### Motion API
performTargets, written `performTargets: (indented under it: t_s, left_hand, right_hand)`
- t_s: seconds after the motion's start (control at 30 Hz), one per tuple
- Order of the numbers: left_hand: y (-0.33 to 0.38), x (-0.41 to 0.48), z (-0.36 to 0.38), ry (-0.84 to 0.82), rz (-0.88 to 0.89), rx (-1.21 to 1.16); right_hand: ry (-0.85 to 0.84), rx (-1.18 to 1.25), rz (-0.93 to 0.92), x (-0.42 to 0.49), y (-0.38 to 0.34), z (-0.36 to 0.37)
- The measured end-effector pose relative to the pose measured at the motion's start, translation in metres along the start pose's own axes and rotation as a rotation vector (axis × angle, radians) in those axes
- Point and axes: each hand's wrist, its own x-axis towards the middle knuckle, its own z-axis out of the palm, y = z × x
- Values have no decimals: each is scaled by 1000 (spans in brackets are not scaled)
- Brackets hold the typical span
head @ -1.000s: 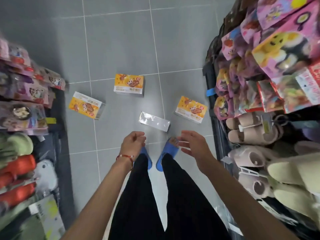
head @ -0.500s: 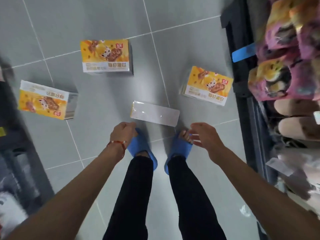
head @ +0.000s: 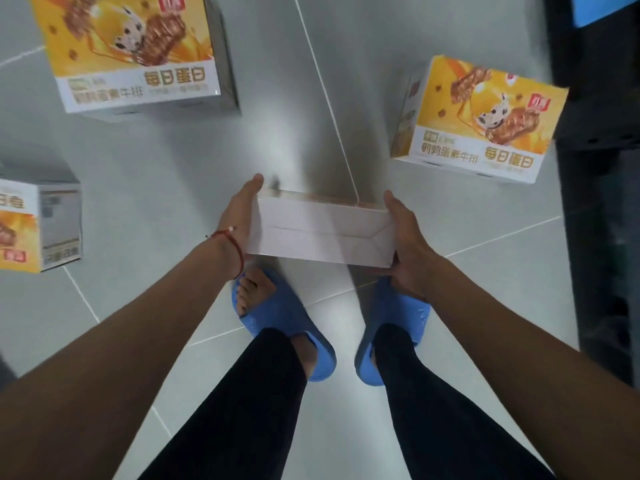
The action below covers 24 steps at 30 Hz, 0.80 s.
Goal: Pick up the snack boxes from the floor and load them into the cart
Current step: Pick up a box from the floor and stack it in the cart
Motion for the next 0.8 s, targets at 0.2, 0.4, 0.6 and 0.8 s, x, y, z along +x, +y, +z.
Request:
performTargets:
  t_s: [0.2, 0.4, 0.6, 0.8]
  left_hand:
    - [-5, -25, -9, 61, 0, 14]
    - [-4, -110, -27, 37, 67, -109]
    - [15, -220, -57, 5, 172, -215]
    - [26, -335, -114, -87, 241, -259]
  right_hand:
    - [76, 20, -12, -25, 1, 6]
    - [42, -65, -98, -105, -14, 2]
    - [12, -137, -255, -231, -45, 9]
    - [-86, -135, -418, -368, -48, 8]
